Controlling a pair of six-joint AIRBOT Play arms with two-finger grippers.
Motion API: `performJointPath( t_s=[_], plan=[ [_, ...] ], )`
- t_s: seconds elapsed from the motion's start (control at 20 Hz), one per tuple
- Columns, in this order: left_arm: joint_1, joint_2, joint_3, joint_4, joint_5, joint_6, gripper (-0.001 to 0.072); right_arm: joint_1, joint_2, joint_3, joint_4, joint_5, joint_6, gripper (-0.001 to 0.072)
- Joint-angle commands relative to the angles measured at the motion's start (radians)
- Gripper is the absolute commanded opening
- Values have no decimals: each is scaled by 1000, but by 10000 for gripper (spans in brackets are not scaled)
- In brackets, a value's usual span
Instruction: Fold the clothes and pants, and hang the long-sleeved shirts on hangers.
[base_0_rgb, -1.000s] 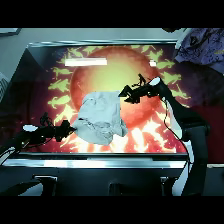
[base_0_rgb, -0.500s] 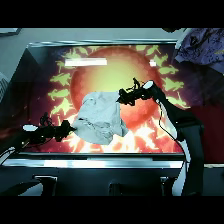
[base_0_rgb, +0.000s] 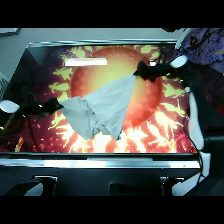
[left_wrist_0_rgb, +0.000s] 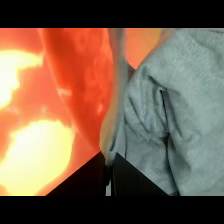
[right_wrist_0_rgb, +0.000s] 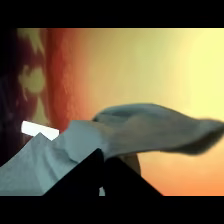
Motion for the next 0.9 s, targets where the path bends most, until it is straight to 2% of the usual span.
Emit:
performJointPath(
  t_s=[0.0, 0.1, 0.25, 0.35, 0.45, 0.6, 0.85],
  plan=[
    [1, 91, 331, 395, -101, -156, 10, -103, 263, 47, -34, 1, -16, 31],
    [1, 145, 512, 509, -141, -188, 10, -144, 440, 47, -71, 8, -48, 31],
    [1, 229, 711, 597, -225, -203, 11, -172, 700, 47, -239, 19, -52, 31],
    [1, 305, 764, 652, -279, -251, 11, -171, 851, 46, -388, 20, -51, 31],
    [1, 390, 763, 697, -302, -261, 11, -171, 968, 46, -516, 15, -27, 32],
    [1, 472, 763, 771, -315, -315, 12, -171, 1054, 46, -588, 18, 71, 32],
    [1, 436, 763, 822, -247, -325, 11, -171, 993, 45, -550, 78, 111, 32]
  ],
)
